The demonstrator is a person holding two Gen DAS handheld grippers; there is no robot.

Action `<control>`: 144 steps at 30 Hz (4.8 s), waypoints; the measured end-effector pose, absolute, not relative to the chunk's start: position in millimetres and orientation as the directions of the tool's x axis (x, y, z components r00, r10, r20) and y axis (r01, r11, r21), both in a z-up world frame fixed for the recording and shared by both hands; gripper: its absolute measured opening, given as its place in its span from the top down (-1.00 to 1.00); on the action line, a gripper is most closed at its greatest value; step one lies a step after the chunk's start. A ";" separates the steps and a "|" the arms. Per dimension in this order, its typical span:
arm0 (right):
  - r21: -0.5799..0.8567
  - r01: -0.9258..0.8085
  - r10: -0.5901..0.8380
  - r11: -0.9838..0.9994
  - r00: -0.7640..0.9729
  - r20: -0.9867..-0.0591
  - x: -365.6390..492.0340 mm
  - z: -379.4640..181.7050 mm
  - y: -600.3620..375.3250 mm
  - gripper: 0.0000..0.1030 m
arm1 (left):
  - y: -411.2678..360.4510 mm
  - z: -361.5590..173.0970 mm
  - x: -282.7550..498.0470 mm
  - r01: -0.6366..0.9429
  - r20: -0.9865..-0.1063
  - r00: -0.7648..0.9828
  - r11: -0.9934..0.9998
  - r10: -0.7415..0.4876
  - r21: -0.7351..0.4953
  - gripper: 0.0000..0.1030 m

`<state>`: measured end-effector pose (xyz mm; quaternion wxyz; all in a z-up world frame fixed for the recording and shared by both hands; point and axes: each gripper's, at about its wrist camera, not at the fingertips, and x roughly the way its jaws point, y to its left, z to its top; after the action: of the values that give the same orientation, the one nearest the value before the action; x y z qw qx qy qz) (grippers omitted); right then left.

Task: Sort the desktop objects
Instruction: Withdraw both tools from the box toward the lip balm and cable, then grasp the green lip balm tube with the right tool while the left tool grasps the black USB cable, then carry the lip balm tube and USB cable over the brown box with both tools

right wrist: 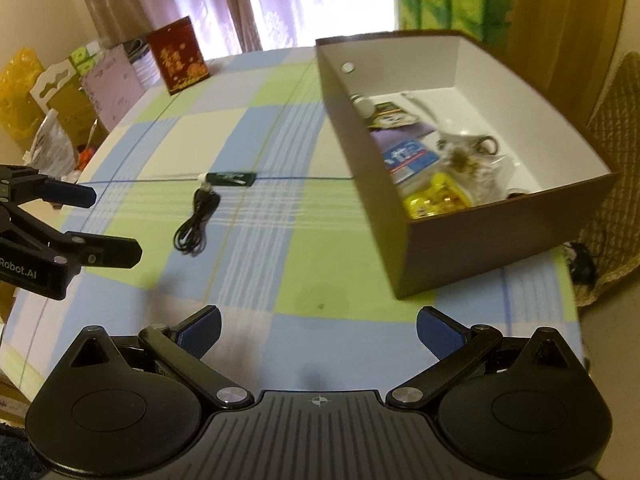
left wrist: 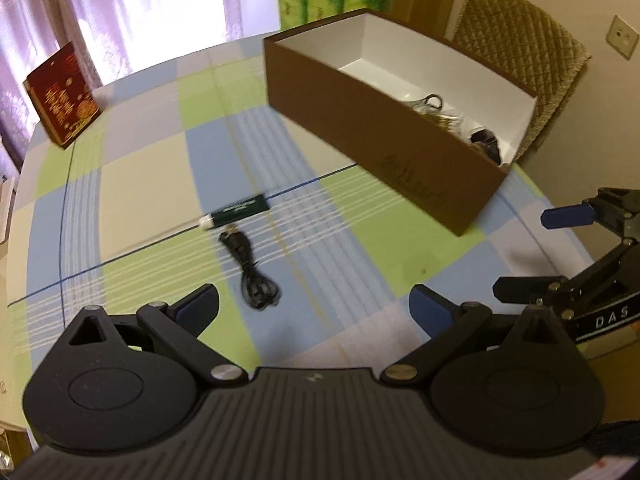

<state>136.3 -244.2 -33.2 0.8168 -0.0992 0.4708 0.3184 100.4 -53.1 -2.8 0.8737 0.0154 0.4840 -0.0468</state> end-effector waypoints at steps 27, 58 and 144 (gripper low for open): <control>0.117 -0.626 0.410 0.771 0.347 -0.844 158.4 -68.2 -188.4 -0.97 | -9.2 -26.8 95.9 -0.023 -0.875 0.483 1.000 0.024 0.015 -0.94; 0.120 -0.648 0.395 0.752 0.297 -0.869 200.9 -111.5 -137.5 -0.96 | 12.9 -103.2 183.3 0.018 -0.878 0.477 0.999 -0.033 -0.028 0.14; 0.214 -0.783 0.483 0.585 0.124 -0.867 127.9 -113.1 -206.4 0.74 | -46.8 -93.2 90.8 0.107 -0.901 0.428 0.994 -0.069 -0.025 0.78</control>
<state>127.9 -206.4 -113.1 0.7348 -0.1490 0.5024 0.4306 90.8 -46.8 -93.2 0.8448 0.0178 0.5322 -0.0520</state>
